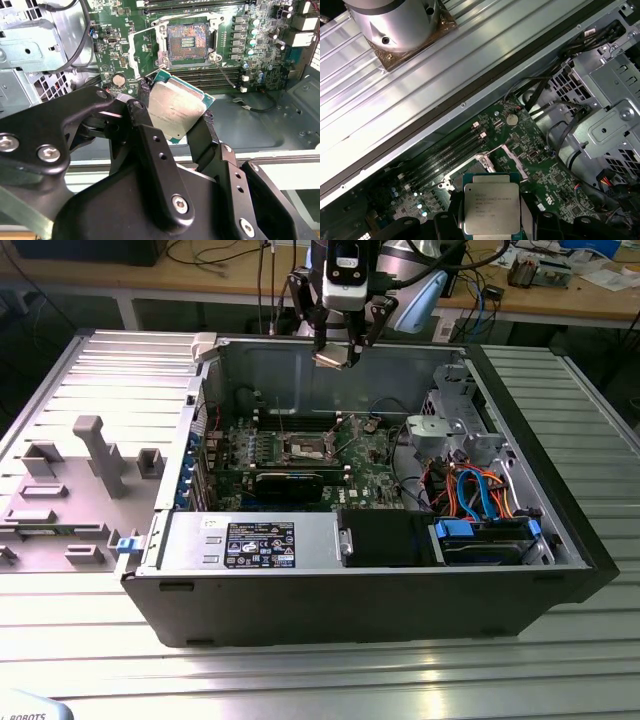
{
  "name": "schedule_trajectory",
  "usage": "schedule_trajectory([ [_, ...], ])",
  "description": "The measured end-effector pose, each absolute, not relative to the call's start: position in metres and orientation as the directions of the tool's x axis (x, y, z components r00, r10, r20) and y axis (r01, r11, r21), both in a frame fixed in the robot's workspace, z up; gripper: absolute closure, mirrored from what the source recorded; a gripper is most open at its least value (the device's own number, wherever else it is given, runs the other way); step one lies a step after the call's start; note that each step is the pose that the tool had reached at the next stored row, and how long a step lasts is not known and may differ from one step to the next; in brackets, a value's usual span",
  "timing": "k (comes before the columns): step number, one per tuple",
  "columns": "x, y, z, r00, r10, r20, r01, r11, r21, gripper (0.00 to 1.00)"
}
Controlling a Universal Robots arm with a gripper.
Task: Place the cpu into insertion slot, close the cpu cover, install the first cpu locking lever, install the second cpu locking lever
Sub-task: 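Place the cpu into insertion slot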
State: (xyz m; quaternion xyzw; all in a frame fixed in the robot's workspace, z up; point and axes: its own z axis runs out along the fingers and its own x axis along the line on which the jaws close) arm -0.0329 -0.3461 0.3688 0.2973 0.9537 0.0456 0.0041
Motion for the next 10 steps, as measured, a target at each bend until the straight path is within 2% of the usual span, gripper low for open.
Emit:
schedule_trajectory([
  [10,-0.0329,-0.3461,0.3687,-0.805,0.592,0.019,0.591,0.801,0.089,0.46],
])
